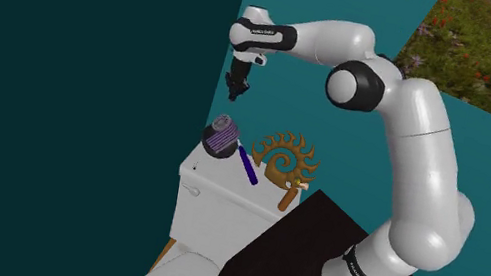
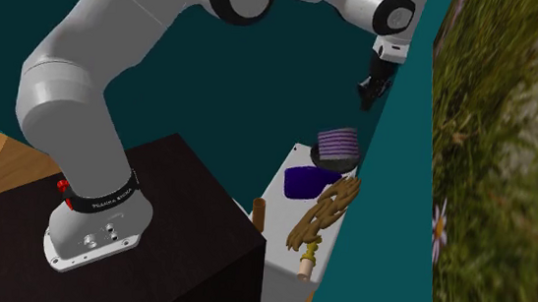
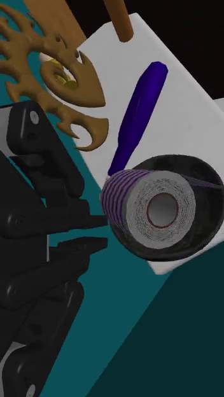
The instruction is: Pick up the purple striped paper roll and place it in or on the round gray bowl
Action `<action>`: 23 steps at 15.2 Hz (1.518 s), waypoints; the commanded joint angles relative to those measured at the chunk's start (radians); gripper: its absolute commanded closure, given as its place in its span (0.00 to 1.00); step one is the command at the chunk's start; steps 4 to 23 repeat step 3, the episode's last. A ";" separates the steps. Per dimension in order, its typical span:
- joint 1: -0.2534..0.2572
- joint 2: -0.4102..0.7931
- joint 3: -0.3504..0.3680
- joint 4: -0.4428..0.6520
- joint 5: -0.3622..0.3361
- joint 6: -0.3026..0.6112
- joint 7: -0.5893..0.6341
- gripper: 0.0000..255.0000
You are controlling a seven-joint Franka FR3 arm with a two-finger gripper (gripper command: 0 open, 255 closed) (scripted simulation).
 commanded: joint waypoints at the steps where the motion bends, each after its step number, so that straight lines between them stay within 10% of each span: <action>1: -0.056 0.017 0.058 0.024 -0.055 0.046 -0.406 1.00; 23: -0.084 0.027 0.103 0.013 -0.091 0.066 -0.391 1.00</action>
